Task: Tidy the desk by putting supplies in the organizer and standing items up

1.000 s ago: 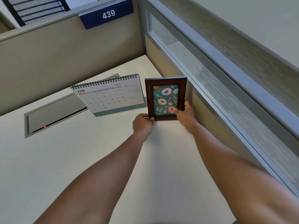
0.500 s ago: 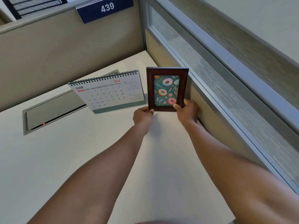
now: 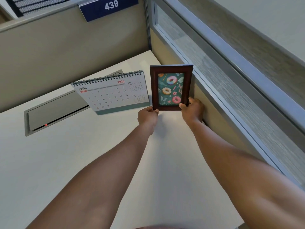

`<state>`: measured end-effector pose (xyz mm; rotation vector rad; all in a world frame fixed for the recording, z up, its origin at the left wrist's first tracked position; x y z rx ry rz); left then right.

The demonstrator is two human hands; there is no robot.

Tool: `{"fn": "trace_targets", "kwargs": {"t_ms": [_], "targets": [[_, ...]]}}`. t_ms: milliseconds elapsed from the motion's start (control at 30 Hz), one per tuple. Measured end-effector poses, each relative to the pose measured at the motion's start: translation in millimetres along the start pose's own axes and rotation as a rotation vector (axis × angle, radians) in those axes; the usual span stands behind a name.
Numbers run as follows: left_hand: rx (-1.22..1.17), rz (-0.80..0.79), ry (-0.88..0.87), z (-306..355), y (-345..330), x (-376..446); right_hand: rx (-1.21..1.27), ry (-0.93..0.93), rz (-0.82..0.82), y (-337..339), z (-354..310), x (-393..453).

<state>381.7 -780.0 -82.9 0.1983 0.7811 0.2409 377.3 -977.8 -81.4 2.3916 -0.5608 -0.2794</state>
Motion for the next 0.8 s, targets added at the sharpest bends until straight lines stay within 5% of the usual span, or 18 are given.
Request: {"fn": "trace_targets", "kwargs": {"t_ms": [800], "targets": [[0.007,-0.011,0.049,-7.3,4.1,2.5,0.0,-0.024,0.018,-5.6,-2.3,-11.8]]}}
Point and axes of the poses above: each hand's wrist, its own x-axis towards the middle knuckle, its own y-axis out of the back of the hand, z = x × y, the point moved 5 cm from there along x, towards the middle knuckle, and after that the axes turned 8 degrees about y, right-handed, at the moved point
